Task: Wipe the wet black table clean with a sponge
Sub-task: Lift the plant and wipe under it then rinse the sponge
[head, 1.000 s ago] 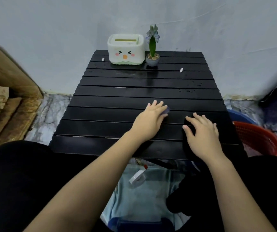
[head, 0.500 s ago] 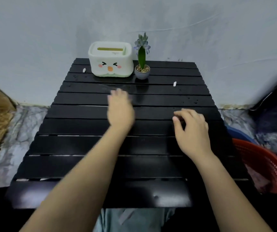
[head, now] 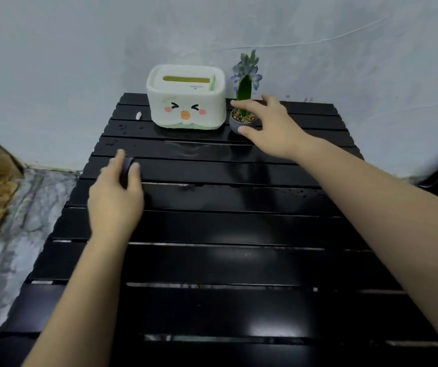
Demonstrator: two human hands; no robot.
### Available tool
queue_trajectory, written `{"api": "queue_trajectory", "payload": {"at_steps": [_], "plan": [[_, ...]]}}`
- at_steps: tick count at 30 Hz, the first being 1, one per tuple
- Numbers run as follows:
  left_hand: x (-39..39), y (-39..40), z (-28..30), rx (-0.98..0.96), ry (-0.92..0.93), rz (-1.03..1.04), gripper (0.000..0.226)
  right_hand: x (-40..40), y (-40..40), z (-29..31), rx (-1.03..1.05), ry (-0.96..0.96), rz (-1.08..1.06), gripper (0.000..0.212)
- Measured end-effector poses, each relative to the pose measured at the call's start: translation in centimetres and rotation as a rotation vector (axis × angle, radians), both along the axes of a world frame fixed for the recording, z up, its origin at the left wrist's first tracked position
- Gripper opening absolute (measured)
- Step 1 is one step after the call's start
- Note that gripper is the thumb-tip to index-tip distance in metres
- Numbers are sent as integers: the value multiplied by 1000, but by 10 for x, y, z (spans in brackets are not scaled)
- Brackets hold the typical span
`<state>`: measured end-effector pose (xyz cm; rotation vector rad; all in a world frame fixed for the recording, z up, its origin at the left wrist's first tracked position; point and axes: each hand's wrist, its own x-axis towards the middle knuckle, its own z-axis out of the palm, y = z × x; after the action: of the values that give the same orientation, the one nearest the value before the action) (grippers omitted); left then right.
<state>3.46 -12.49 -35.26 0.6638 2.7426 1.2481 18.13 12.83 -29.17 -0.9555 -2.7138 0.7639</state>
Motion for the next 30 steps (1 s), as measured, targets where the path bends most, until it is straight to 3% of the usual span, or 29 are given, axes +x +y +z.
{"api": "queue_trajectory", "payload": {"at_steps": [3,5,12,18,20,22,24,27,30], "plan": [[-3,-18,-16,-314,187,-89,59,-26,13,-19,7,-49,7,54],[-3,-12,-22,-395,244,-141,54,-35,23,-29,5,-30,-2,50],[76,20,-26,-308,299,-316,48,-28,34,-31,46,15,17,40],[163,74,-19,-225,314,-684,49,19,46,-2,93,74,-29,38],[173,86,-12,-150,201,-796,41,38,50,12,125,70,-35,37],[160,96,3,-29,-28,-750,40,54,54,24,169,79,-45,37],[127,105,6,66,-40,-563,42,69,59,33,202,94,-57,37],[65,111,-12,-222,283,-262,59,87,64,39,225,98,-75,37],[47,117,-27,-450,332,-241,64,99,70,34,229,85,-74,36]]}}
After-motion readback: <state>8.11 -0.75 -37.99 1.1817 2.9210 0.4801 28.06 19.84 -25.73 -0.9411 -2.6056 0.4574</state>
